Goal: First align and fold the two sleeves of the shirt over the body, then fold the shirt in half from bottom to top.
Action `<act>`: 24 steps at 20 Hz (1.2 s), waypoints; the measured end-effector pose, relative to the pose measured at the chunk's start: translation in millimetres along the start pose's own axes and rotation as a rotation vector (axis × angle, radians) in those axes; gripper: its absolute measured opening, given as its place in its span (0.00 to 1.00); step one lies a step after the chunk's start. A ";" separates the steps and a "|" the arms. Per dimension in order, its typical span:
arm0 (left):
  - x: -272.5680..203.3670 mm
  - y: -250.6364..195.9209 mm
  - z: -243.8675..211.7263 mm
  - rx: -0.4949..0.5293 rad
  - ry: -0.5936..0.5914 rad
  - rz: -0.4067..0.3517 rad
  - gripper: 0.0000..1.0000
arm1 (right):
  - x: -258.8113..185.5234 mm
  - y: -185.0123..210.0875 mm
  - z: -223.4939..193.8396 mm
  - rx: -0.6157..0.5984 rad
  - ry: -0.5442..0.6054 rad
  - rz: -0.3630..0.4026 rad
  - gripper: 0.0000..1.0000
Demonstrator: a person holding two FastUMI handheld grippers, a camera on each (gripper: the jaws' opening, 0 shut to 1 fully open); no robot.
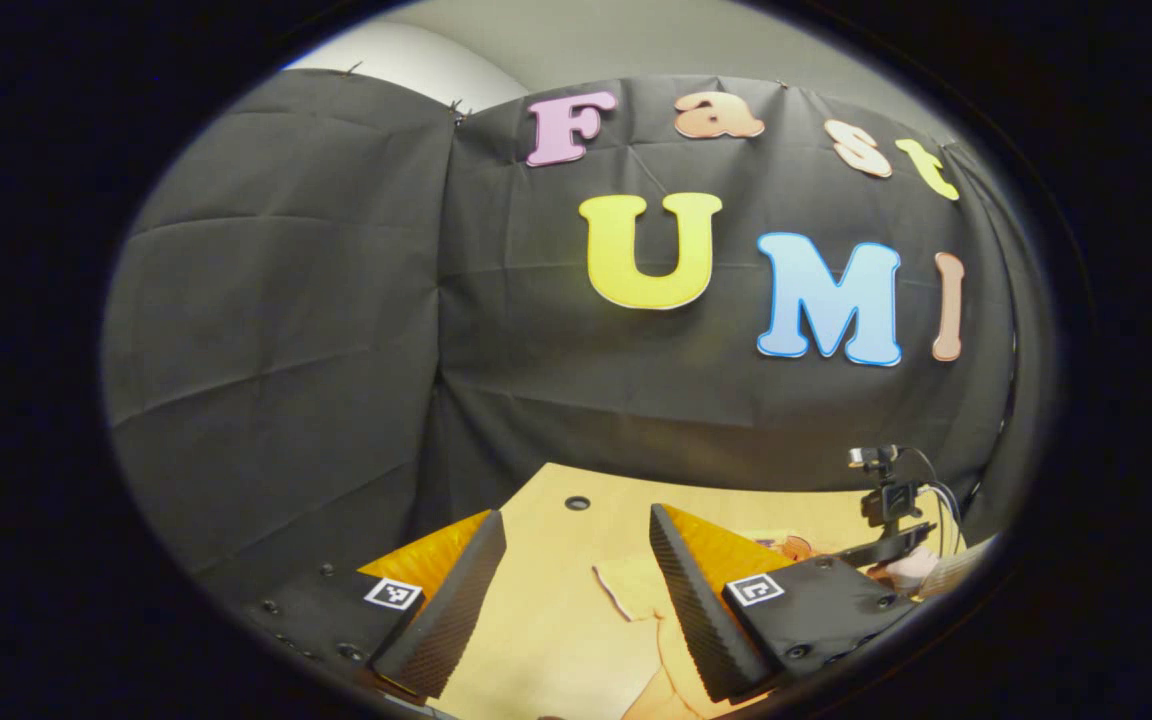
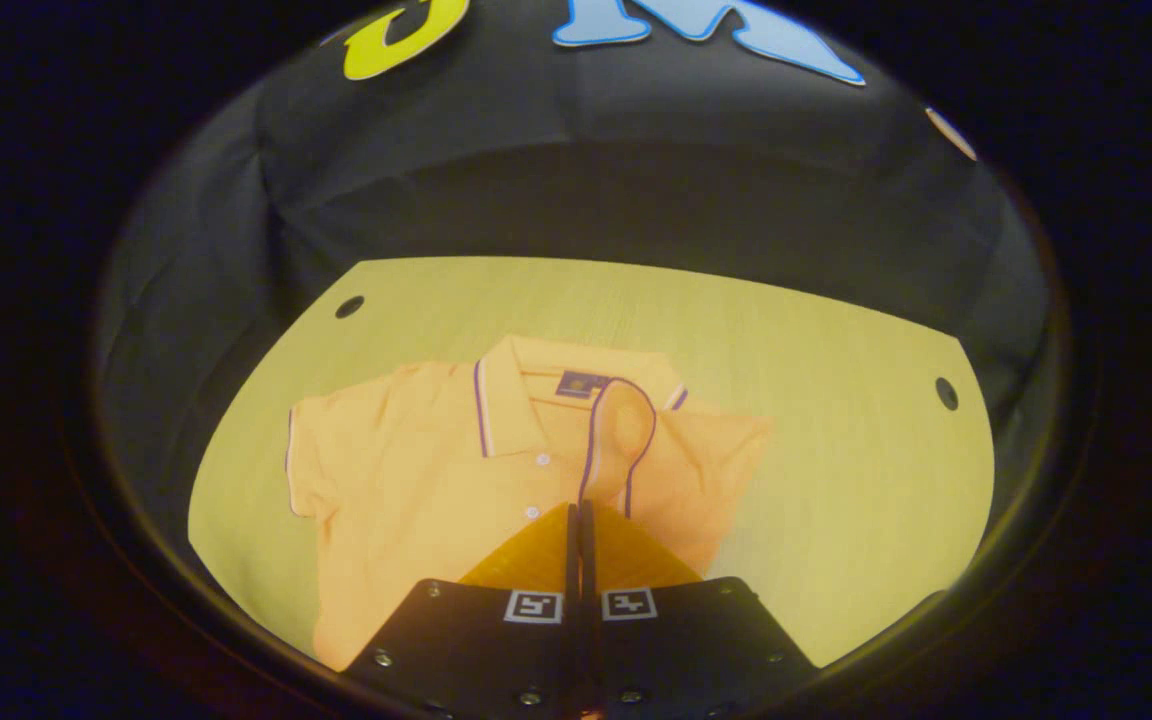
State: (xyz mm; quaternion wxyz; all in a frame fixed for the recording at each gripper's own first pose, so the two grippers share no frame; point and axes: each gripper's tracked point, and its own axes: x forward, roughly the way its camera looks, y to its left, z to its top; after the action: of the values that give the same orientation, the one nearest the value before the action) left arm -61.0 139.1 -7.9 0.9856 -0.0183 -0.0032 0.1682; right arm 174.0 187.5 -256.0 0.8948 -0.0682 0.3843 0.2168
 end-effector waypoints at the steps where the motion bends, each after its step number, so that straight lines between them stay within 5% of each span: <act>1: -0.5 2.0 -2.4 0.000 0.002 0.004 0.94 | 4.3 7.6 -6.4 -0.012 0.017 0.009 0.00; 6: -0.1 6.1 -8.1 -0.011 0.015 0.013 0.94 | 6.7 20.9 -15.8 -0.015 0.063 0.028 0.04; 10: 7.3 3.7 -17.5 -0.014 0.034 0.007 0.94 | 3.4 21.4 -9.5 -0.001 0.040 0.026 0.43; 24: 123.9 -39.2 -119.2 -0.003 0.242 -0.161 0.94 | -113.0 -28.2 29.9 0.123 -0.231 -0.057 0.43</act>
State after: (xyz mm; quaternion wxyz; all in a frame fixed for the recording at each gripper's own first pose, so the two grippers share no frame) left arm 70.3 139.1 -125.5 0.9890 -0.0397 0.1139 0.0852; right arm 137.1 132.9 -155.4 0.9413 0.0012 0.2894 0.1736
